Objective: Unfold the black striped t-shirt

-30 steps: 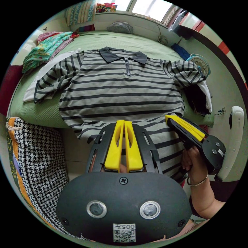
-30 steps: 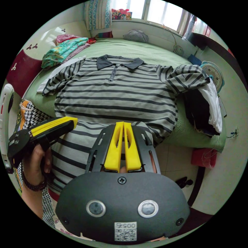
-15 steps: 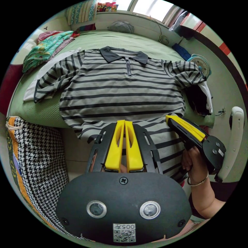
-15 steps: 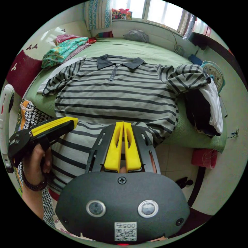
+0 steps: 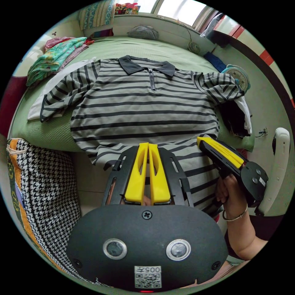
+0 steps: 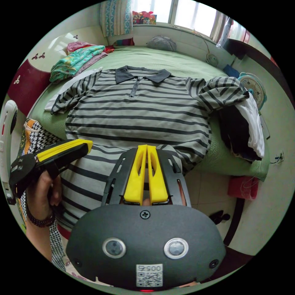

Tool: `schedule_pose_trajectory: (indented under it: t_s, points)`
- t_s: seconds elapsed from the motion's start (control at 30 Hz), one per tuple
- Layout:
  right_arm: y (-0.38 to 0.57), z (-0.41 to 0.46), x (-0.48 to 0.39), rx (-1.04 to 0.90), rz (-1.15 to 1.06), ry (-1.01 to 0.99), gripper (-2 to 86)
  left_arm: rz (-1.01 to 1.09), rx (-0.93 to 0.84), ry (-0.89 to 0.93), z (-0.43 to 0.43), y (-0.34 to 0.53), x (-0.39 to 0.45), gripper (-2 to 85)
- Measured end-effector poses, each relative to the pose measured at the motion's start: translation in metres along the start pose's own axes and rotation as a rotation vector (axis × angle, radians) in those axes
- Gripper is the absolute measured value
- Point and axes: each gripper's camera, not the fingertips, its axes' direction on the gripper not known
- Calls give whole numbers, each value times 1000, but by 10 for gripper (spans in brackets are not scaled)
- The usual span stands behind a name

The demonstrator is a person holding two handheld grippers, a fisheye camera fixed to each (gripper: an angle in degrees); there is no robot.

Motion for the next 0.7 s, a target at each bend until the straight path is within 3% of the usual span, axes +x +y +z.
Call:
schedule_pose_trajectory:
  t_s: [0.7]
  points:
    - [1,-21,31,-5,-5,3,-10,-2,-3,4,2,-19,4,-2]
